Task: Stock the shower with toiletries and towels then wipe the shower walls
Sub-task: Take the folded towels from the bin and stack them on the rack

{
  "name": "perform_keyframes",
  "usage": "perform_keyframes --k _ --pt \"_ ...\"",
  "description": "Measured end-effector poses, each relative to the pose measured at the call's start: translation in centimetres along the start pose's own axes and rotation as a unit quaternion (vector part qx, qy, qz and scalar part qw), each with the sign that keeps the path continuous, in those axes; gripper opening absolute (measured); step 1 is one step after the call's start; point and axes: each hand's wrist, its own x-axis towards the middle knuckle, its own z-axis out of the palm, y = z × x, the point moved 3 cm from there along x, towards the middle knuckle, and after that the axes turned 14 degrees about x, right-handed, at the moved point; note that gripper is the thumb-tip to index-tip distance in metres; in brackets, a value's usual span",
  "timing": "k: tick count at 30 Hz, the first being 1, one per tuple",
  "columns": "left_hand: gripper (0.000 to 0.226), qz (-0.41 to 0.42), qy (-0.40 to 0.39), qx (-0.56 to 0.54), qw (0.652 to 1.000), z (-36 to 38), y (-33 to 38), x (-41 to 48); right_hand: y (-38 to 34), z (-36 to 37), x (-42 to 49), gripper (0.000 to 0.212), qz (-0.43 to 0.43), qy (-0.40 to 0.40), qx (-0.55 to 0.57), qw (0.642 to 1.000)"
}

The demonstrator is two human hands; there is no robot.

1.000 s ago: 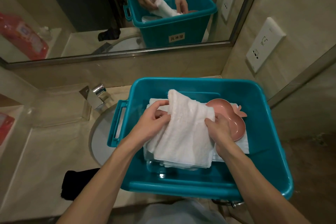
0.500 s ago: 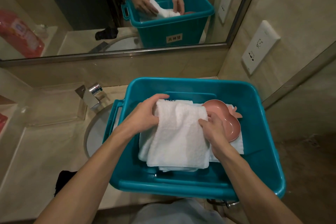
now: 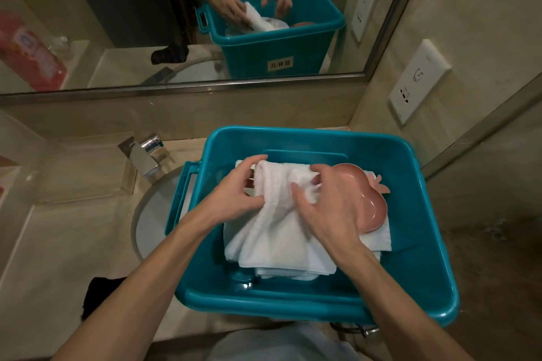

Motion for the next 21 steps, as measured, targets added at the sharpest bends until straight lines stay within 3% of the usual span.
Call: perform_keyframes --k 3,7,9,12,15,18,21 --pt "0.08 -0.014 0.014 -0.001 1.0 0.5 0.0 0.3 -2.2 2.7 -0.9 0.081 0.068 -0.172 0.007 0.983" --pt "0.068 -0.028 0.033 -0.074 0.996 0.4 -0.3 0.6 -1.5 3.3 -0.8 0.104 0.09 -0.215 -0.002 0.972" --pt "0.058 -0.045 0.015 -0.145 0.988 0.5 -0.4 0.5 -1.1 3.1 -1.0 0.103 0.092 -0.243 -0.02 0.966" --pt "0.051 -0.059 -0.001 -0.17 0.984 0.7 -0.3 0.7 -0.8 3.1 -0.8 0.098 0.111 -0.209 0.014 0.971" --pt "0.052 -0.06 0.018 -0.139 0.988 0.6 -0.3 1.1 -0.5 3.2 -0.5 0.097 0.133 -0.219 0.072 0.964" --pt "0.053 -0.057 0.034 -0.105 0.992 0.2 -0.4 1.5 -0.2 2.9 -0.4 0.076 0.134 -0.23 0.118 0.957" --pt "0.053 -0.039 0.024 -0.071 0.996 0.3 -0.2 2.0 0.3 2.4 -0.1 0.06 0.14 -0.18 0.167 0.959"
